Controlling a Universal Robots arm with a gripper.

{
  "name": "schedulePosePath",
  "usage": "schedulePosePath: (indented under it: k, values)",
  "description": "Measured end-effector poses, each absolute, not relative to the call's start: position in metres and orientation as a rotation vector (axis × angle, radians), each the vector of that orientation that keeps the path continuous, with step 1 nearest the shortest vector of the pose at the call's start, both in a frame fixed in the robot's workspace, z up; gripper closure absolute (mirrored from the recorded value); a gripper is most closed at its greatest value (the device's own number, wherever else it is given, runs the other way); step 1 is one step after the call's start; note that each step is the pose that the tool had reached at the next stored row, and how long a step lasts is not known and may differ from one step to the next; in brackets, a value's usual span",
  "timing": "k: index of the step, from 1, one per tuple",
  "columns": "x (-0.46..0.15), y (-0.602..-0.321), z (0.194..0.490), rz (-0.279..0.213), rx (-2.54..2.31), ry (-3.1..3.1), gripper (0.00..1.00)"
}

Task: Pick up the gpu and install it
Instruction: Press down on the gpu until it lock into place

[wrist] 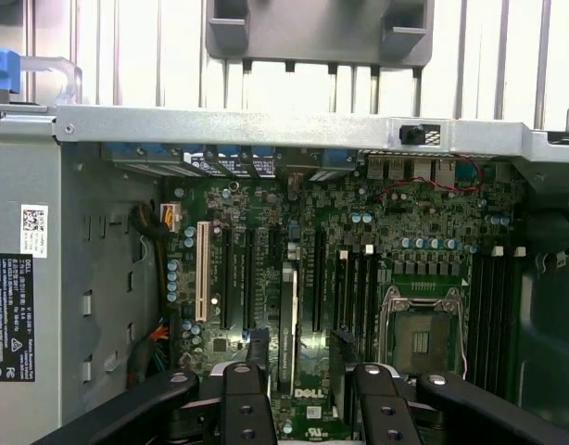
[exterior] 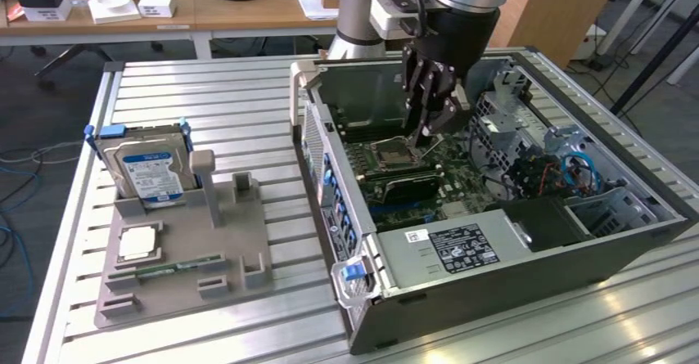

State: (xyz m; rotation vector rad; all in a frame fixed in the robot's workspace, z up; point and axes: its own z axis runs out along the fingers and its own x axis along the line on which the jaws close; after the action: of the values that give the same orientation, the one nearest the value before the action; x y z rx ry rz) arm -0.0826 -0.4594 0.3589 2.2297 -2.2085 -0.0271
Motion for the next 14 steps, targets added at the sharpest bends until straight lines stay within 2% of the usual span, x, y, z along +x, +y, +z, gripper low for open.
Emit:
schedulePosePath:
  k: [8, 10, 11, 14]
  values:
    - [-0.0826, -0.4594, 0.3589, -0.027, 2.230, -2.208, 0.62]
    - [-0.0826, -0.4595, 0.3589, -0.027, 2.230, -2.208, 0.74]
    - [-0.0826, -0.4595, 0.3589, -0.027, 2.230, -2.209, 0.74]
    - [-0.0826, -0.4595, 0.3589, -0.027, 2.230, -2.208, 0.90]
